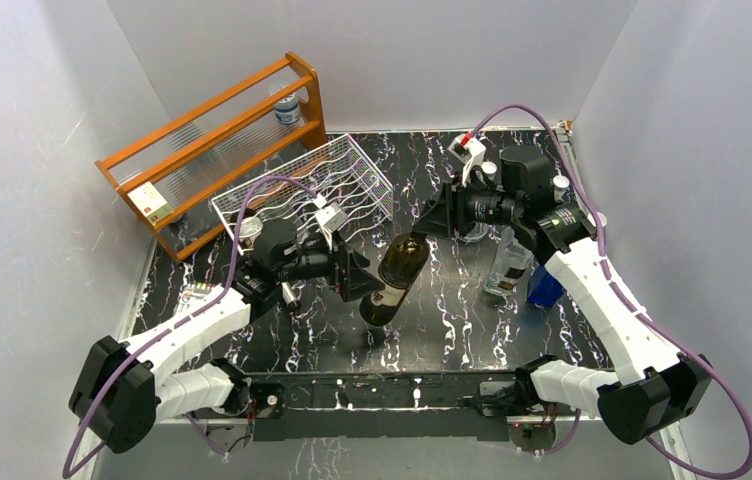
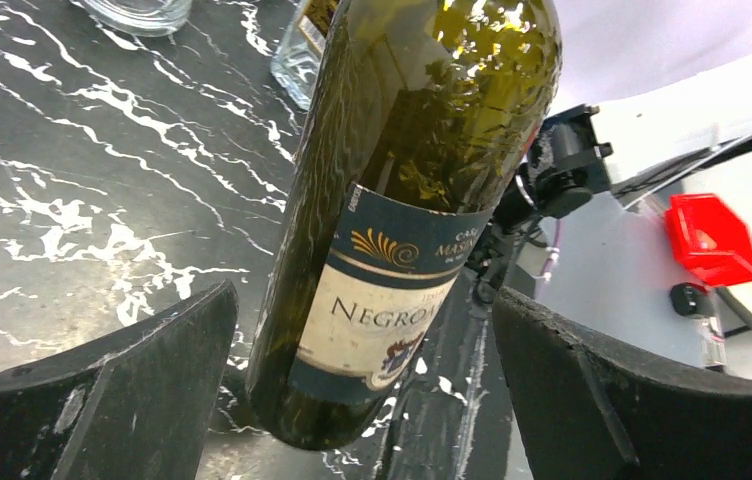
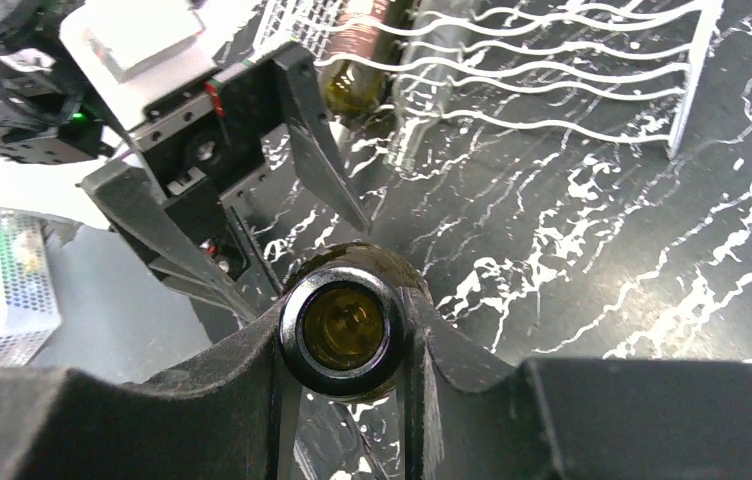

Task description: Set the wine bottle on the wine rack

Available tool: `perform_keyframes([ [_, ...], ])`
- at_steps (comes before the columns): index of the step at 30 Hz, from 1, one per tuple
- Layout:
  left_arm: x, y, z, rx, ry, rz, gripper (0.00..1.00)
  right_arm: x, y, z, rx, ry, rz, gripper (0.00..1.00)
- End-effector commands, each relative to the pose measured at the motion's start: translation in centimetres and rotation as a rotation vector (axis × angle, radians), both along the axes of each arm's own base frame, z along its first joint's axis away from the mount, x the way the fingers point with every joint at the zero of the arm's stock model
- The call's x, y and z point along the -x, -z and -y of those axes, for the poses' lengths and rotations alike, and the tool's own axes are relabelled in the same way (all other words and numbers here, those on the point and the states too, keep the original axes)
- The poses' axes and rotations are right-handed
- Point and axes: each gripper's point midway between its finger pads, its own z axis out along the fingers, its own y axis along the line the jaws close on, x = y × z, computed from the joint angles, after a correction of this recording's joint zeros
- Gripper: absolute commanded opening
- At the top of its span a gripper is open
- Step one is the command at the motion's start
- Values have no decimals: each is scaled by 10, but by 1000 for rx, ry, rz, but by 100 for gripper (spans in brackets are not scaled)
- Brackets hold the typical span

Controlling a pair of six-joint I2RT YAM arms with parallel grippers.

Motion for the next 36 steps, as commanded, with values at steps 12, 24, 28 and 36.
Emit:
perform_keyframes([
  [12,45,-38,17,213,288,-108,91,33,-103,-24,-311,-223,145,0],
  [24,60,-47,12,254,347,-55,91,38,-131,-22,-370,-199,190,0],
  [28,65,-50,11,255,378,-10,94,44,-140,-22,-400,-222,192,0],
  [36,69,-53,12,249,452,13,68,45,-140,-23,-409,-233,169,0],
])
